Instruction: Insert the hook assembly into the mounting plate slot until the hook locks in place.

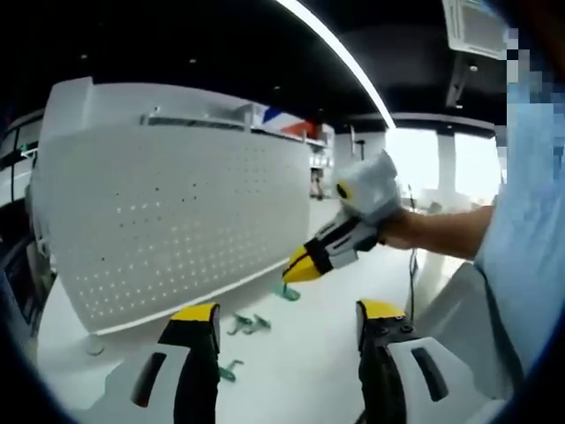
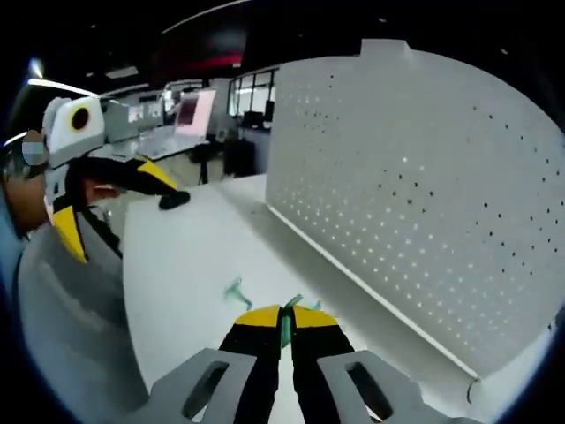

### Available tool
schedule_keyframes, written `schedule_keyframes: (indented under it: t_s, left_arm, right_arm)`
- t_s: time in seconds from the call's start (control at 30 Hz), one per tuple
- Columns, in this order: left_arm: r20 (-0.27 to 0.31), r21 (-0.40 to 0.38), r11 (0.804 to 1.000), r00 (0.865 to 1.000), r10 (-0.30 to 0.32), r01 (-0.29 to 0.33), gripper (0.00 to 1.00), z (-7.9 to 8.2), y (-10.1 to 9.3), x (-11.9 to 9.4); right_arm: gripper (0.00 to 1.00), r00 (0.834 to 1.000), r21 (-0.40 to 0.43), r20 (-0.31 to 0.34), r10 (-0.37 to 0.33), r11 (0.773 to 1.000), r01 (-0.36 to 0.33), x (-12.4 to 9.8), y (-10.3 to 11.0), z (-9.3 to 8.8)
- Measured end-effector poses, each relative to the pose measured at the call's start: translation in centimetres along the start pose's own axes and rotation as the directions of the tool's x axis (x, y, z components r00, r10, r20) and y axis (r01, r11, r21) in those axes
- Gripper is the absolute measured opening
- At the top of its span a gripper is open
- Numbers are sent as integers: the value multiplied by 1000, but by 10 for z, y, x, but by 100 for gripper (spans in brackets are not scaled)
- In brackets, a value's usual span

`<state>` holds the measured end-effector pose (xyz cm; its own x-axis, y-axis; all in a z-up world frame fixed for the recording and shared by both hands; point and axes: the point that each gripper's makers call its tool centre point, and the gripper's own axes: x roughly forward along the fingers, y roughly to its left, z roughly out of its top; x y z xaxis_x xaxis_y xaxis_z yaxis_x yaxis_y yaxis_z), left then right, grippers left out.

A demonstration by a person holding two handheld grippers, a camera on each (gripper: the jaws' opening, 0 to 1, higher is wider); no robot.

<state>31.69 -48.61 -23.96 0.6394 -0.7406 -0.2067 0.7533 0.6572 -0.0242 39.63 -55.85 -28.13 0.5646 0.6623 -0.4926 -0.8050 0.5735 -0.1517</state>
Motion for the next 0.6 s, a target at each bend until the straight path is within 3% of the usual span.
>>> schedule_keyframes:
  t_s: [0.2,0.6]
  left_arm:
    - [16,-5,1000,1000,-10,10,61,11,2,9]
    - [72,-87,995,996,-43,50,54,31,3,27]
  right_arm:
    - [1,998,-20,65,-19,1000,20,-14,0,24]
    - [1,985,-61,173,-28,997,39,-36,7,63]
